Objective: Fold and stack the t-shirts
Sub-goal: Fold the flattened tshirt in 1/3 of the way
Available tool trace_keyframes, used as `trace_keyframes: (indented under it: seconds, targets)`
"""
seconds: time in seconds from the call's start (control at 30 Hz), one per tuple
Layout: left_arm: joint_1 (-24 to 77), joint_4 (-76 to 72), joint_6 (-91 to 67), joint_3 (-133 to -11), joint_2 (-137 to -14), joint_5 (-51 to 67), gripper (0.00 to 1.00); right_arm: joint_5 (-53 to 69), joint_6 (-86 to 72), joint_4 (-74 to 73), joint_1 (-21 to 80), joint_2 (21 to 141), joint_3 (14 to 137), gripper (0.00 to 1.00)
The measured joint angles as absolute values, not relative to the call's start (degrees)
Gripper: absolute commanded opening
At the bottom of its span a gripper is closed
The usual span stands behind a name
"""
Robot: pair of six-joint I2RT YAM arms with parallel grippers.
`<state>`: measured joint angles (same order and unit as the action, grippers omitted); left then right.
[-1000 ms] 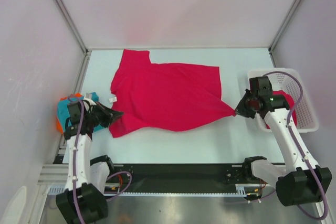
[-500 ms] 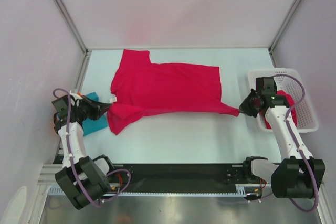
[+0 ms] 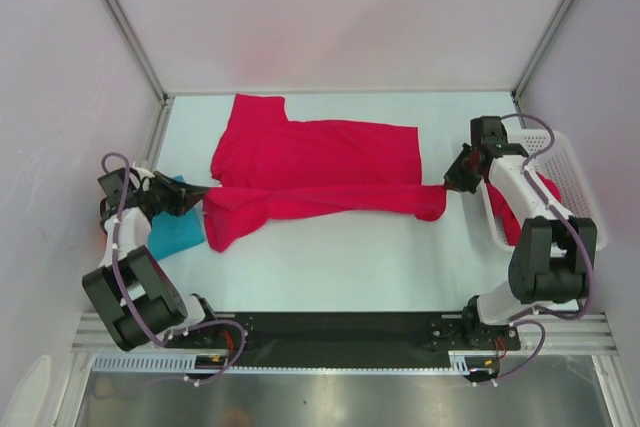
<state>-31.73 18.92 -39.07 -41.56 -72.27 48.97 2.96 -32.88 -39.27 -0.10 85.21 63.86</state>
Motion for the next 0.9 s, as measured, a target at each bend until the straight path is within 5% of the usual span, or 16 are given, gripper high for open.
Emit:
trace_keyframes:
  seconds: [0.17,0.23,0.27,0.4,0.5,0.9]
  targets:
    - [-31.5,17.1,-39.2,-44.6,-77.4,49.7,0.07,2.9,-32.9,-37.3,1.5,91.1,67.5,0.00]
    - [-31.5,16.5,-39.2,-45.1,-78.8,49.7,0.25,2.9,-32.9,-37.1,2.2,92.9,68.7,0.04]
    - [-31.5,16.3,-39.2,-45.2,-79.4,49.7,0.48,2.9,-32.9,-37.0,2.5,93.8,69.4,0.08]
    - [-31.4,15.2,-39.2,-45.6,-80.8,49.7,0.83,2.6,-32.1,-36.8,2.6,96.8,71.7,0.21]
    - [-31.4,15.1,-39.1,-45.8,-81.1,49.7,0.93,2.2,-31.7,-36.9,2.8,97.8,72.8,0.25]
    - [-27.0,15.0,-39.0,-45.5,-77.1,49.2,0.96,-2.6,-29.9,-40.4,4.6,92.9,74.6,0.31]
